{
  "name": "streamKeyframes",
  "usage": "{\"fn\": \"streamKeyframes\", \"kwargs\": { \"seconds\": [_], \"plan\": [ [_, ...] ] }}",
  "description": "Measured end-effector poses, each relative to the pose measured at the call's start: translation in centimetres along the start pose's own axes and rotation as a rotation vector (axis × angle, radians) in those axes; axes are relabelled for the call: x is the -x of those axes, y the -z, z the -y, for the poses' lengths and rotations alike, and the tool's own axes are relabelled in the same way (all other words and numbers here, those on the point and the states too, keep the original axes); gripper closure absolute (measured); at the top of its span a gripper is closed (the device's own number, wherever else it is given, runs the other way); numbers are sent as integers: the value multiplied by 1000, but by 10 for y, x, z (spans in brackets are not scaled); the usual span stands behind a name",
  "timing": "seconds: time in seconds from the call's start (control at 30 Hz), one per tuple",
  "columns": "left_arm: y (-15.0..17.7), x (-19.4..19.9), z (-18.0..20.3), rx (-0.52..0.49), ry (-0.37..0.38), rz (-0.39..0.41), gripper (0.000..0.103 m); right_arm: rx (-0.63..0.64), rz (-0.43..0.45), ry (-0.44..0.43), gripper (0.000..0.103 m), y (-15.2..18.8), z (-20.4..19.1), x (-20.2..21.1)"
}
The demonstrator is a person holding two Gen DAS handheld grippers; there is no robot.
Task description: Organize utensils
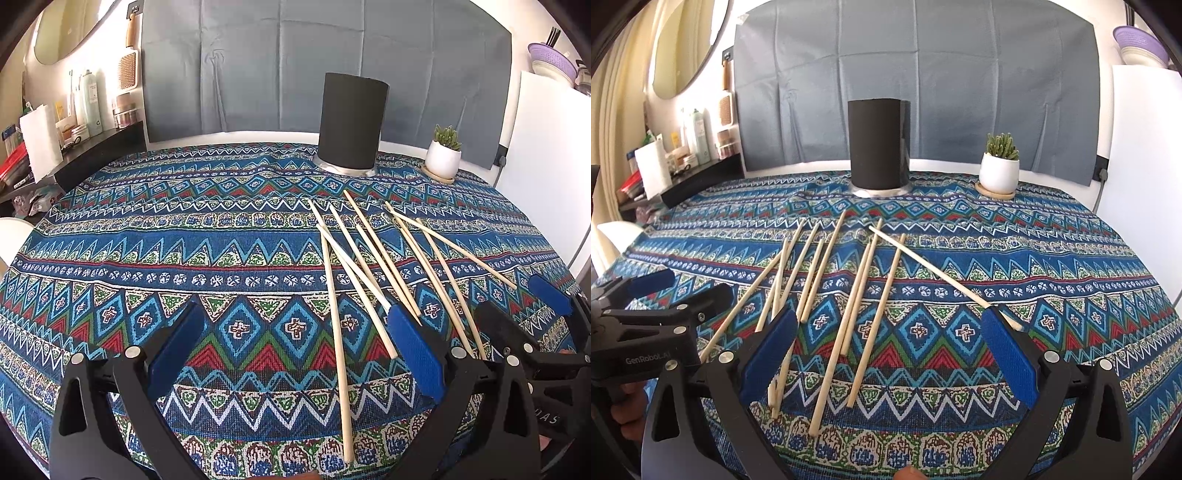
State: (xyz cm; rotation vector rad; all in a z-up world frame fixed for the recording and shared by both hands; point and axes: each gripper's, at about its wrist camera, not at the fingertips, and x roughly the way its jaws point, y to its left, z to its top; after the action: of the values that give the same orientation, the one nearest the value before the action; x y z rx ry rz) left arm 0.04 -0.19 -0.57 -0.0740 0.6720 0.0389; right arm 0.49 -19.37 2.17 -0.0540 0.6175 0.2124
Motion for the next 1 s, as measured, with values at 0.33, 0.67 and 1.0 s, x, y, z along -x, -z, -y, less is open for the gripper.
{"fn": "streamKeyframes", "kwargs": {
  "seconds": [0.33, 0.67, 1.0],
  "plan": [
    [0, 0, 0, 0, -2, 2, 6, 4, 7, -2, 8, 1, -1, 0],
    [-1, 0, -2, 10, -2, -5, 6, 12, 14, -8, 8, 3, -2, 2],
    [-1, -3, 0, 5, -22, -15, 6, 14, 24, -5, 8, 5, -4, 4]
  ]
}}
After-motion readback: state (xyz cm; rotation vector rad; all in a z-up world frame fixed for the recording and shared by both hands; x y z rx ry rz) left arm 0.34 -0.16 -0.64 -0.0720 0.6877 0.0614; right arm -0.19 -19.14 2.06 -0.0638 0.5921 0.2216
